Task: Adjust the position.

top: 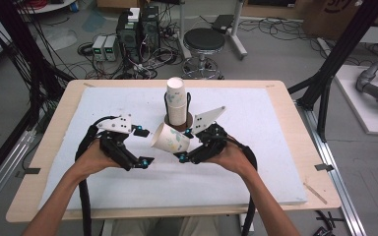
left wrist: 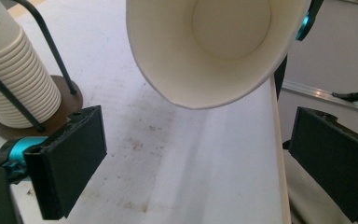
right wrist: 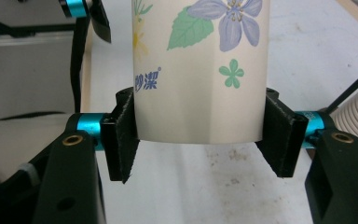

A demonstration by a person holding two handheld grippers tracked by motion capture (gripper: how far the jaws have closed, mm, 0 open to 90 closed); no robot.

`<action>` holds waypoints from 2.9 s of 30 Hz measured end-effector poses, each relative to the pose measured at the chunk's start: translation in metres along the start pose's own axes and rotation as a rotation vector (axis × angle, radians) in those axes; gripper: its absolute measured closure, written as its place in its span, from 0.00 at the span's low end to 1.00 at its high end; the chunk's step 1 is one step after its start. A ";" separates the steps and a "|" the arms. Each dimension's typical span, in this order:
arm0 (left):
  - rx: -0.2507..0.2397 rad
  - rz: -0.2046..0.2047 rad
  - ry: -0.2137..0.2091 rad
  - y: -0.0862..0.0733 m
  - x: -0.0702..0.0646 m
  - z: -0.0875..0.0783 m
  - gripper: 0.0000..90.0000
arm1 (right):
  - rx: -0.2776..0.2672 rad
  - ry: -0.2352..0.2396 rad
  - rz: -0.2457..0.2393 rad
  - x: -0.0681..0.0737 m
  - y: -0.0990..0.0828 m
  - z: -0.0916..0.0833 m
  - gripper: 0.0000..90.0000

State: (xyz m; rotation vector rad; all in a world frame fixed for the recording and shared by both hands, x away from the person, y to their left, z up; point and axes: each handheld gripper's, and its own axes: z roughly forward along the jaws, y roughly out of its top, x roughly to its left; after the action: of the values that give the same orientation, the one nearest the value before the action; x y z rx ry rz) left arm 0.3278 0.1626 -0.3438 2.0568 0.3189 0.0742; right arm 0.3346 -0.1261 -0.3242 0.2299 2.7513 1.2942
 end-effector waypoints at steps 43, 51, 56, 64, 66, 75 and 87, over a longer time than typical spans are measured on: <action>-0.417 -0.101 -0.172 -0.031 -0.001 0.036 0.04 | -0.228 0.044 0.053 0.013 -0.038 0.013 0.42; -0.464 -0.067 -0.213 -0.027 -0.002 0.039 0.14 | -0.230 0.059 0.047 0.015 -0.037 0.016 0.42; -0.463 -0.074 -0.217 -0.026 -0.001 0.041 0.13 | -0.236 0.073 0.041 0.015 -0.037 0.018 0.42; -0.459 -0.052 -0.237 -0.026 0.001 0.041 0.23 | -0.233 0.081 0.027 0.016 -0.036 0.021 0.42; -0.466 -0.039 -0.240 -0.025 0.000 0.041 0.26 | -0.235 0.082 0.024 0.017 -0.036 0.021 0.42; -0.473 -0.009 -0.254 -0.024 -0.001 0.040 0.36 | -0.238 0.092 0.023 0.017 -0.036 0.022 0.42; -0.476 -0.005 -0.253 -0.024 -0.002 0.040 0.38 | -0.237 0.094 0.020 0.016 -0.036 0.022 0.42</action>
State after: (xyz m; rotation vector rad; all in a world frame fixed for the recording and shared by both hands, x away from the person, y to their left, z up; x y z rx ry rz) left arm 0.3289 0.1390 -0.3835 1.5709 0.1315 -0.1045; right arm 0.3189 -0.1295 -0.3659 0.1825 2.6415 1.6599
